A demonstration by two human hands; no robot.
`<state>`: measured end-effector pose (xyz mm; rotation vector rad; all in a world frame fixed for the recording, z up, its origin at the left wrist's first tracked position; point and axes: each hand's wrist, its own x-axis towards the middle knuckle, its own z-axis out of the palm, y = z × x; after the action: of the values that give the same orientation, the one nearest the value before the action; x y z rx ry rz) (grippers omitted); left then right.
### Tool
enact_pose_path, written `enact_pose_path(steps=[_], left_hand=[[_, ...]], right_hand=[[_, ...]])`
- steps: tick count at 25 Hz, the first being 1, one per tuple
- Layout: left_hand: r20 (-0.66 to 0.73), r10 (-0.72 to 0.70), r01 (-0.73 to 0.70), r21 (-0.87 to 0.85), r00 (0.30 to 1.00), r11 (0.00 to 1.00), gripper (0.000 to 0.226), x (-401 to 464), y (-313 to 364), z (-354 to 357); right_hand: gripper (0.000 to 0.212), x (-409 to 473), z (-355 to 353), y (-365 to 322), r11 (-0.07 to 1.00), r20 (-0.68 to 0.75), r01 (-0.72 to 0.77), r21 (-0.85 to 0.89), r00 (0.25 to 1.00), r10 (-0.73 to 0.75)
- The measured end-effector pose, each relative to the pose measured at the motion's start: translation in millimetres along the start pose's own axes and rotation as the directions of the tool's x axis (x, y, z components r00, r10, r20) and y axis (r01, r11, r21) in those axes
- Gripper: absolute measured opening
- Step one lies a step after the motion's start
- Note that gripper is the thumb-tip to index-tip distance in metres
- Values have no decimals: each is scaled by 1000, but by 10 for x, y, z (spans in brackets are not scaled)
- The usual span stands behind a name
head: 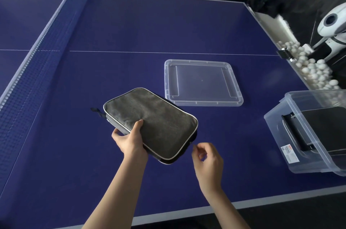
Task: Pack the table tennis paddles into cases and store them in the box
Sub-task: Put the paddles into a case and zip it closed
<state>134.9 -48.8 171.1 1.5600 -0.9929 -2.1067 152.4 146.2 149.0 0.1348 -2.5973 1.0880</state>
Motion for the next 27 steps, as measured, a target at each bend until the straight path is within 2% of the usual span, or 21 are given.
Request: enact_pose_path(steps=[9,15,19,27], left_hand=[[198,-42,28,72,979,997,62,117,94,-226],[371,-73,-1,196,926,981,57,166,152,-404],[469,-63,-53,230,881,972,44,209,195,-472],[650,-113,-155,341,752,927,69,264,319,-557]], right_hand=[[8,298,-72,156,997,-6,-26,68,1000,26],[8,439,-53,188,987,106,-28,159,994,11],[9,544,-9,113,972,151,-30,233,989,-6],[13,760,71,-41,957,221,-45,286,975,-20]])
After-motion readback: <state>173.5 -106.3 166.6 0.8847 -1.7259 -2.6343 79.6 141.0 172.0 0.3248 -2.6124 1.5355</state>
